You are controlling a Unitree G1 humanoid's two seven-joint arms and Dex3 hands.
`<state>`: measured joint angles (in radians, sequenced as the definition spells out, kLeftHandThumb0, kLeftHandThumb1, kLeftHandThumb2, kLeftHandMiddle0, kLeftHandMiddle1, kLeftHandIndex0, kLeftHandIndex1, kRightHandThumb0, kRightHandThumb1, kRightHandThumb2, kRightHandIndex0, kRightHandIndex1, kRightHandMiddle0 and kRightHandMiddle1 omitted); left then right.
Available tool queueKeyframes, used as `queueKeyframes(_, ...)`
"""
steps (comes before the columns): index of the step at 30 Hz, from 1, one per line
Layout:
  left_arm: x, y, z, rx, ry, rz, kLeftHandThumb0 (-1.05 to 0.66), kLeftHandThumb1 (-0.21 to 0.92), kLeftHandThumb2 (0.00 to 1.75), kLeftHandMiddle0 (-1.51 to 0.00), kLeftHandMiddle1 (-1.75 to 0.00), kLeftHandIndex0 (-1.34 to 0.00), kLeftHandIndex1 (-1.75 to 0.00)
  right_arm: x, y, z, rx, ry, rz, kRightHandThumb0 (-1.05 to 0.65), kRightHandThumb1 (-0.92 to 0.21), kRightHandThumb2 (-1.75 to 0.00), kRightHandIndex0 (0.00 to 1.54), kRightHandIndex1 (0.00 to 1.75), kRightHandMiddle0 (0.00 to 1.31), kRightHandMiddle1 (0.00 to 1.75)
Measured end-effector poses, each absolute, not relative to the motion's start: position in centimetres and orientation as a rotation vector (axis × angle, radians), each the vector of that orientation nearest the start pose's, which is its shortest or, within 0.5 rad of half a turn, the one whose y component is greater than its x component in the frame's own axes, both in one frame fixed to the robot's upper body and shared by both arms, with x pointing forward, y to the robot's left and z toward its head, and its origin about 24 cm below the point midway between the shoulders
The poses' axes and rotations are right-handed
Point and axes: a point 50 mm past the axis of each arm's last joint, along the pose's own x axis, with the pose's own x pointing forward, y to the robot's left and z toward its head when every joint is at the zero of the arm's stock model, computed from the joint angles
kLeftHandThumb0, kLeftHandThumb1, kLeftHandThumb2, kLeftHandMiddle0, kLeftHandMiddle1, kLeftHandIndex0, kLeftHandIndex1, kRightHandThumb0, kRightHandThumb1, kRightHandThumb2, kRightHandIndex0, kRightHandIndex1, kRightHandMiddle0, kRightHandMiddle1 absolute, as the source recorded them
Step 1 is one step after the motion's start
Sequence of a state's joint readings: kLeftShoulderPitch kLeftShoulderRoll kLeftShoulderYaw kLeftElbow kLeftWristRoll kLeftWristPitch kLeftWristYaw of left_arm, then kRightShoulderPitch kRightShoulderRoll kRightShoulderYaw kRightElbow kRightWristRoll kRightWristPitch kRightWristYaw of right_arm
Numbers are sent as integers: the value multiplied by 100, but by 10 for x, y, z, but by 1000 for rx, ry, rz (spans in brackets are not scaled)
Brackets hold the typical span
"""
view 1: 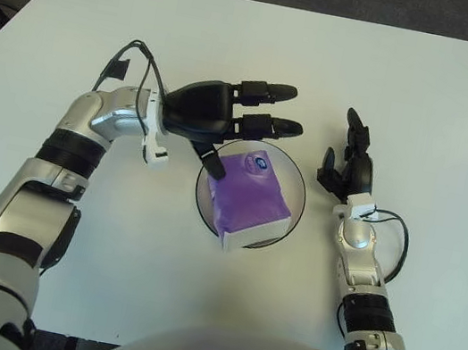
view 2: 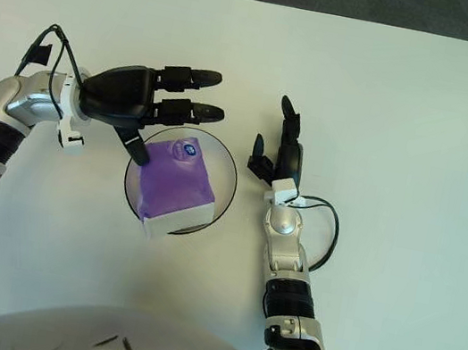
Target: Put the tissue paper into the plate.
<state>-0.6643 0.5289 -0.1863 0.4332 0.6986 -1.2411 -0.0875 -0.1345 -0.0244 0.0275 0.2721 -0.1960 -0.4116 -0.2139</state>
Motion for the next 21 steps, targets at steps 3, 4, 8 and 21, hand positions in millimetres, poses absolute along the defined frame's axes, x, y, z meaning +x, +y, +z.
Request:
queueKeyframes(3, 292, 125, 165, 1096, -1186, -768, -94, 92, 73, 0, 0, 0, -5, 272, -141, 53, -172, -294, -103, -80, -92, -85, 4, 2, 0, 26)
queueKeyframes(4, 292, 125, 163, 1058, -1175, -744, -94, 92, 76, 0, 0, 0, -3, 272, -140, 53, -168, -294, -106, -79, -92, -85, 5, 2, 0, 27)
queueKeyframes(8, 295, 125, 160, 905, -1115, -678, -94, 92, 83, 0, 0, 0, -1, 271, -141, 53, -154, -296, -123, -77, -92, -85, 7, 3, 0, 30)
queueKeyframes(21, 315, 133, 149, 620, -927, -628, -83, 92, 103, -1, 0, 0, 0, 268, -141, 53, -133, -294, -144, -74, -92, -85, 9, 3, 0, 35)
